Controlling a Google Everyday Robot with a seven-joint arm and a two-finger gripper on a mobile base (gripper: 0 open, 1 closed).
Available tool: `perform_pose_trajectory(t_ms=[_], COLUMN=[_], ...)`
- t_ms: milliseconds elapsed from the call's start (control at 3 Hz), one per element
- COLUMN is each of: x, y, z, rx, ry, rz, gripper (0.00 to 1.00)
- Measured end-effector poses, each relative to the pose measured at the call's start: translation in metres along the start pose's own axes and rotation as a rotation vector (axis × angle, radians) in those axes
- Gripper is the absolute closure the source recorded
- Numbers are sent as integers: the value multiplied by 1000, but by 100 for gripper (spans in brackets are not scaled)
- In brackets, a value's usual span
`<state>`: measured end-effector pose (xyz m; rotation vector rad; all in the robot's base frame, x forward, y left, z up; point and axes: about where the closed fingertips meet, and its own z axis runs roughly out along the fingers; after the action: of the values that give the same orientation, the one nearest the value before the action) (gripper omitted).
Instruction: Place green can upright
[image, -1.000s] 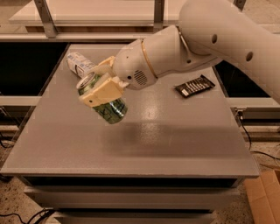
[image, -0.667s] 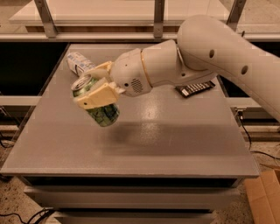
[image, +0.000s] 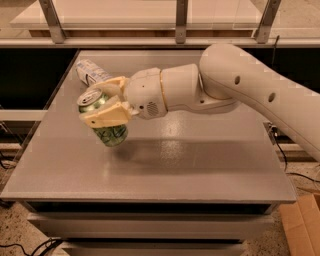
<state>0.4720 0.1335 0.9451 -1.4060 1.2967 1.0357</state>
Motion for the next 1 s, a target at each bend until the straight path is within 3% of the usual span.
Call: perform_pose_trajectory(t_ms=[1000], x=[1], y=[-2], z=[9], rx=[6], ry=[-119], rz=[-64], gripper=[100])
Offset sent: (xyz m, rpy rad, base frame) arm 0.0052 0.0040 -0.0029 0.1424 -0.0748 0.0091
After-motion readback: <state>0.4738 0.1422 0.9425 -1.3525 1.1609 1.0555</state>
